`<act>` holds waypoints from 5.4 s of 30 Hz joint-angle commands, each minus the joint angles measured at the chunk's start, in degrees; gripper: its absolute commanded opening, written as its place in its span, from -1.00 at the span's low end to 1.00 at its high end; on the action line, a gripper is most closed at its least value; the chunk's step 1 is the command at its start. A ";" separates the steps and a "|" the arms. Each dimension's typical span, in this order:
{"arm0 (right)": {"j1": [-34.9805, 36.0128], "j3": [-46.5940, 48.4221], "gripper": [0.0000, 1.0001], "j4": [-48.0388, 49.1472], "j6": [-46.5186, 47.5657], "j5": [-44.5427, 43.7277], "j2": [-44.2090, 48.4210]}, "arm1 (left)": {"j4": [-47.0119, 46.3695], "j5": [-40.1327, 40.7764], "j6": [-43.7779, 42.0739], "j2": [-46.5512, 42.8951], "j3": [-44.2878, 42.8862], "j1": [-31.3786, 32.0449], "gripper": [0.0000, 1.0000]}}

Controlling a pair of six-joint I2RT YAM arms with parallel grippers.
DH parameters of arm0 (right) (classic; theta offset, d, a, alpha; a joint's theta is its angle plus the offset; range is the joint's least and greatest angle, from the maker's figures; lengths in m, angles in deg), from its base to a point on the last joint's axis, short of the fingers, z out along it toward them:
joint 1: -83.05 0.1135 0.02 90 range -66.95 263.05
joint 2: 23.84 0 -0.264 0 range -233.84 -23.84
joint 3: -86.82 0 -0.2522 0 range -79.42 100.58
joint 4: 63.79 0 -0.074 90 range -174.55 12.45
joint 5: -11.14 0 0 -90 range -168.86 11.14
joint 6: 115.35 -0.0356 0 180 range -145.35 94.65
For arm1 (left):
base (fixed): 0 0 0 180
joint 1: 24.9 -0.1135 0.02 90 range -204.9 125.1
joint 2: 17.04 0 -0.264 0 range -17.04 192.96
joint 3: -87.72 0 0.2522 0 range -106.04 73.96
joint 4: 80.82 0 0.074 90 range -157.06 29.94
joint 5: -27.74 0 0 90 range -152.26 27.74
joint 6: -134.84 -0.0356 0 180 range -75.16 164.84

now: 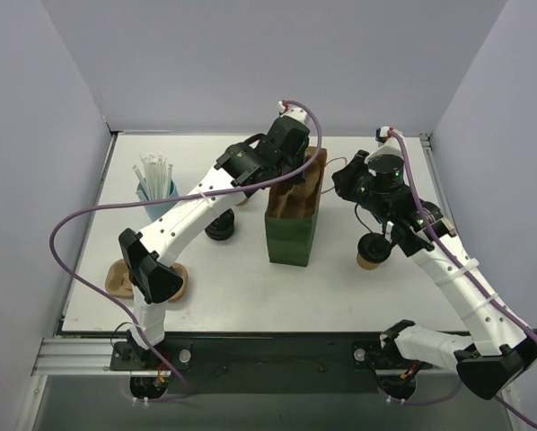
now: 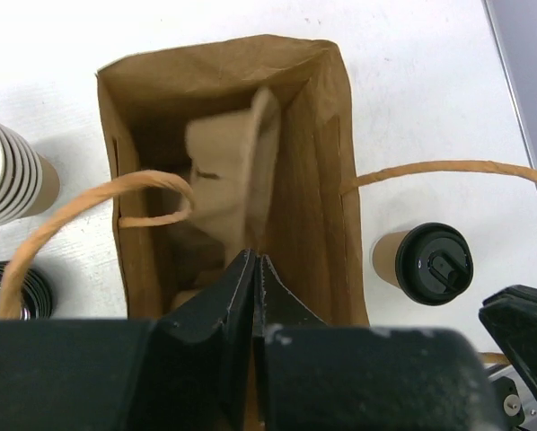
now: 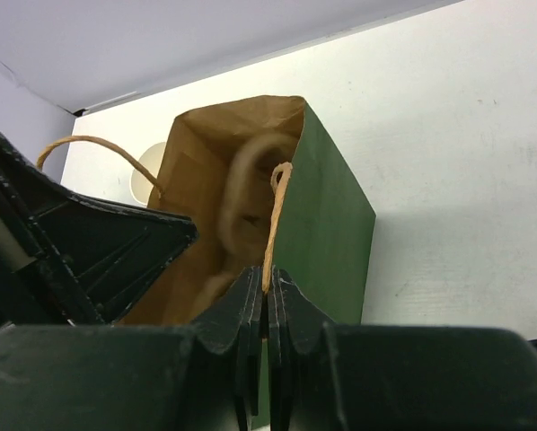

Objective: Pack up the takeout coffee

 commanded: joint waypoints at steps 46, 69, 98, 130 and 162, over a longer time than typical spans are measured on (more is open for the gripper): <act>12.58 23.11 0.35 -19.78 -7.30 -11.41 -12.07 | -1.84 -2.41 11.53 -36.60 35.76 -14.70 0.22; 20.49 29.39 0.32 -34.04 -9.41 -19.86 -14.20 | -0.62 -3.13 9.16 -39.53 38.33 -15.32 0.23; 11.09 18.48 -1.00 -27.98 9.37 -9.40 -21.05 | 0.00 -6.55 3.97 -36.62 36.31 -21.91 0.23; 30.51 -9.74 -1.00 -8.82 55.53 -9.13 7.87 | -7.47 -13.32 -4.20 -44.00 48.86 -23.41 0.26; 12.50 0.81 -1.00 -1.10 4.31 -4.82 0.75 | 6.14 -22.20 1.77 -36.28 26.38 -23.24 0.19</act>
